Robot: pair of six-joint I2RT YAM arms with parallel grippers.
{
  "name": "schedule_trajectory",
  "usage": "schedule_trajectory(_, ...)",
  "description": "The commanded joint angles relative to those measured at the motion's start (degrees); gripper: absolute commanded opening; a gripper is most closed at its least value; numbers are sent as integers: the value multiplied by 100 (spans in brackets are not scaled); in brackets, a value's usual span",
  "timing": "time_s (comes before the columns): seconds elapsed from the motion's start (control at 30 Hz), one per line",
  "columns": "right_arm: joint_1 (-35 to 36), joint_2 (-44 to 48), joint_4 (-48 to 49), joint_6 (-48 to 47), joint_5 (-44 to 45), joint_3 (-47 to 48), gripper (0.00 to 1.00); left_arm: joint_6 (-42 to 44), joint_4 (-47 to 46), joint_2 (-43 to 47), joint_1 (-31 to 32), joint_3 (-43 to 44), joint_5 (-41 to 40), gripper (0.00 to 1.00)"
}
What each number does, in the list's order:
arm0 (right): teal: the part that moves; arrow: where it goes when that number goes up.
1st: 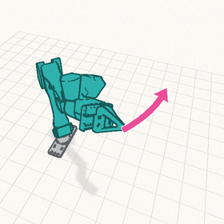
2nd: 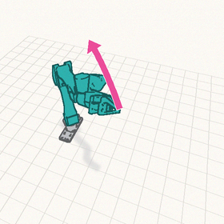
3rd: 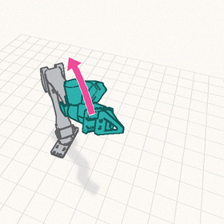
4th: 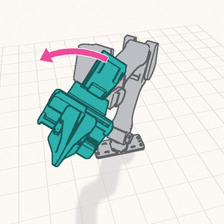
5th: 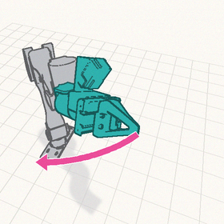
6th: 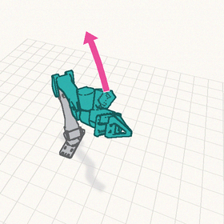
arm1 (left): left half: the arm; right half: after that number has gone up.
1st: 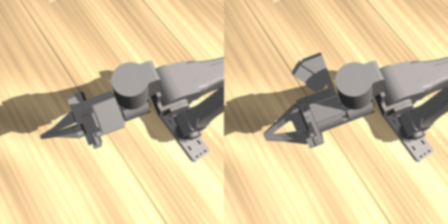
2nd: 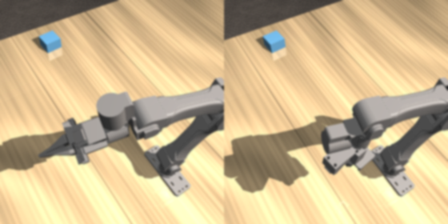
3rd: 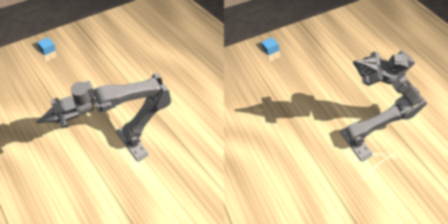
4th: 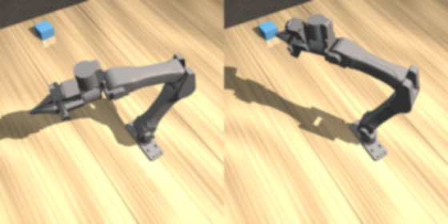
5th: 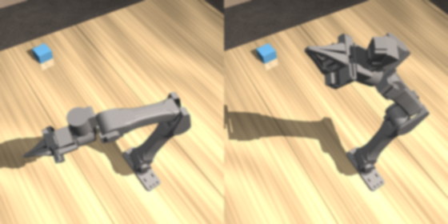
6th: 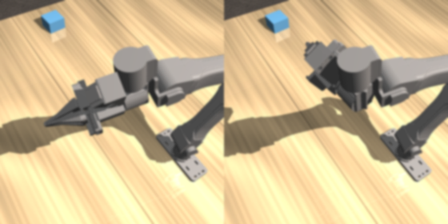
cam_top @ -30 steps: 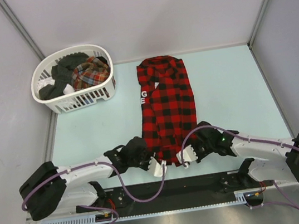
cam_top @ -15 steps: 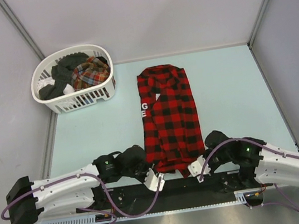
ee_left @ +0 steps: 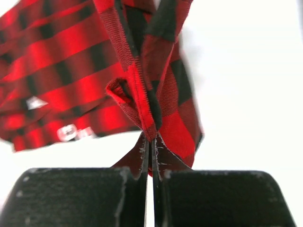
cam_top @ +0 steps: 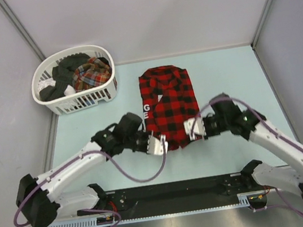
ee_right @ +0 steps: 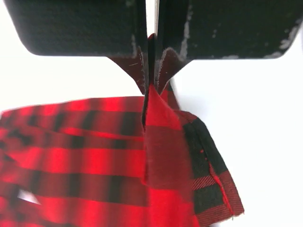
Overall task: Fold and stack the long sleeve shirts
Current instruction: Fold the shirt
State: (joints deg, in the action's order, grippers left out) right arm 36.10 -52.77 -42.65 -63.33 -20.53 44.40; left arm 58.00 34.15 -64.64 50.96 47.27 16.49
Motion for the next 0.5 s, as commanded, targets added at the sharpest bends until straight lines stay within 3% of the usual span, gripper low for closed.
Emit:
schedule_trajectory(0.0, -1147, -1642, 458, -916, -898, 1113, 0, 536, 22, -934, -849, 1037, 504, 0)
schedule_trajectory(0.23, -1869, -4095, 1294, -1164, -1102, 2668, 0, 564, -242, -3342, -2053, 3170, 706, 0)
schedule_trajectory(0.47, -2124, -5469, 1830, -1050, -1076, 3654, 0, 589, -418, -4943, -2415, 4466, 777, 0)
